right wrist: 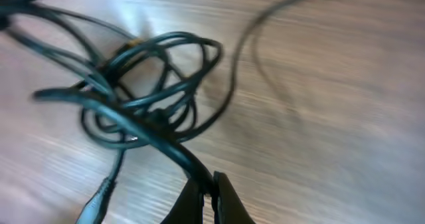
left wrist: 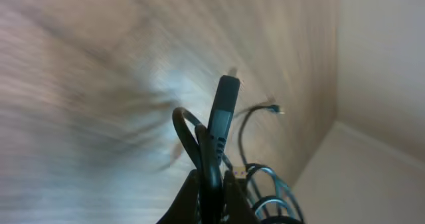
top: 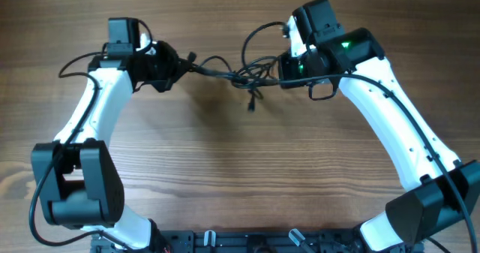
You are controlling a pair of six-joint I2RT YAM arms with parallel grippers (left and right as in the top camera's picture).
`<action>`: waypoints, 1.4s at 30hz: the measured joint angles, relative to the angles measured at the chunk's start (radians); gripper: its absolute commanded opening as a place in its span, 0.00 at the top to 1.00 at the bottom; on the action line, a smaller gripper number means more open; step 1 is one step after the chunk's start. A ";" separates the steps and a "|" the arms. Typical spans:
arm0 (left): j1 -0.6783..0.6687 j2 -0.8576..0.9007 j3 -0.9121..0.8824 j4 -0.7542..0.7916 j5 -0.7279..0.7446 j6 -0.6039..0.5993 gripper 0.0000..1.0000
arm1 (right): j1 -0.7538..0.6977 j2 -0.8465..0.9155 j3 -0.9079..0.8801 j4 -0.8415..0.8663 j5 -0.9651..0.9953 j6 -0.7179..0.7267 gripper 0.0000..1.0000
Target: Untangle cables
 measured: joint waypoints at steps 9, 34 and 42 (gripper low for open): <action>-0.114 0.000 0.000 -0.153 0.085 0.058 0.96 | -0.006 0.031 0.000 0.013 -0.180 -0.056 0.40; -0.119 0.000 0.151 -0.262 -0.005 0.315 0.34 | 0.023 0.028 0.038 0.053 -0.201 -0.097 0.09; -0.339 0.013 0.149 -0.324 -0.241 0.032 0.59 | -0.156 0.026 0.038 0.042 -0.148 -0.078 0.05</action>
